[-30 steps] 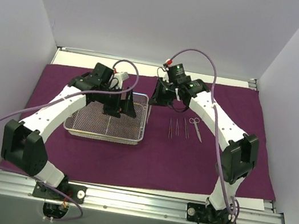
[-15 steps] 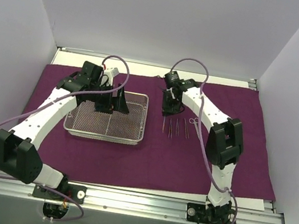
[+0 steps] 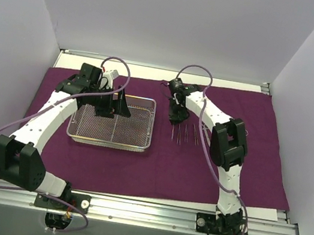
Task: Open and lay out the surgical kit
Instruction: Place the medical item in the surgical kit.
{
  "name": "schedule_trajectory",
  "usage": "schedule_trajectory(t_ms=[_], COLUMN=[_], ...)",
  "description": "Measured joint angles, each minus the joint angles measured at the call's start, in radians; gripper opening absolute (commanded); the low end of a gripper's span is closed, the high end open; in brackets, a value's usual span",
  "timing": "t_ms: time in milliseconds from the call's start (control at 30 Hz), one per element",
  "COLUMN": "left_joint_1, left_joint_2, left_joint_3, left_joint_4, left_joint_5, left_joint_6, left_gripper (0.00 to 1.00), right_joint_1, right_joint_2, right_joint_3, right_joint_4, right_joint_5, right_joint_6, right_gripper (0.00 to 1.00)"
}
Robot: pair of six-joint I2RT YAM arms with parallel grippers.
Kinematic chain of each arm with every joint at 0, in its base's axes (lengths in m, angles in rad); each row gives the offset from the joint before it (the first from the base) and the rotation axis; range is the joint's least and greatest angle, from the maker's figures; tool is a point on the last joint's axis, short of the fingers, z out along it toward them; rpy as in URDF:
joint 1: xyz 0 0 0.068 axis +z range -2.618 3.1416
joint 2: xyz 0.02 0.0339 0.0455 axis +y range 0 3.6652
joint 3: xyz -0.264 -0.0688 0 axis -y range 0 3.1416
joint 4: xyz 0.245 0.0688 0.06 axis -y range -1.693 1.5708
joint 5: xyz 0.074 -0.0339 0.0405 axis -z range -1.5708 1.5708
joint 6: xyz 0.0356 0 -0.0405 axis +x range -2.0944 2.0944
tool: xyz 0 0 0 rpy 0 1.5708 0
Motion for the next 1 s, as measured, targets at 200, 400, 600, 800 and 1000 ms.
schedule_trajectory(t_ms=[200, 400, 600, 800, 1000], left_joint_1=[0.022, 0.039, 0.047, 0.057, 0.062], left_joint_2=[0.01, 0.019, 0.019, 0.019, 0.019], left_joint_3=[-0.018, -0.019, -0.022, -0.029, -0.031], left_joint_4=[0.0, 0.002, 0.003, 0.005, 0.005], left_joint_5=[0.014, 0.029, 0.04, 0.051, 0.055], left_joint_6=[0.009, 0.012, 0.013, 0.014, 0.014], left_gripper=[0.94, 0.94, 0.94, 0.94, 0.94], right_joint_1=[0.0, 0.001, 0.002, 0.006, 0.007], right_joint_2=[0.039, 0.081, 0.104, 0.127, 0.129], right_joint_3=[0.029, 0.06, 0.064, 0.075, 0.077], right_joint_4=[0.001, -0.003, -0.003, -0.005, -0.006], right_joint_5=[0.005, 0.013, 0.016, 0.02, 0.02], right_joint_6=[-0.001, -0.003, -0.004, -0.006, -0.007], right_gripper=[0.0, 0.02, 0.06, 0.14, 0.24])
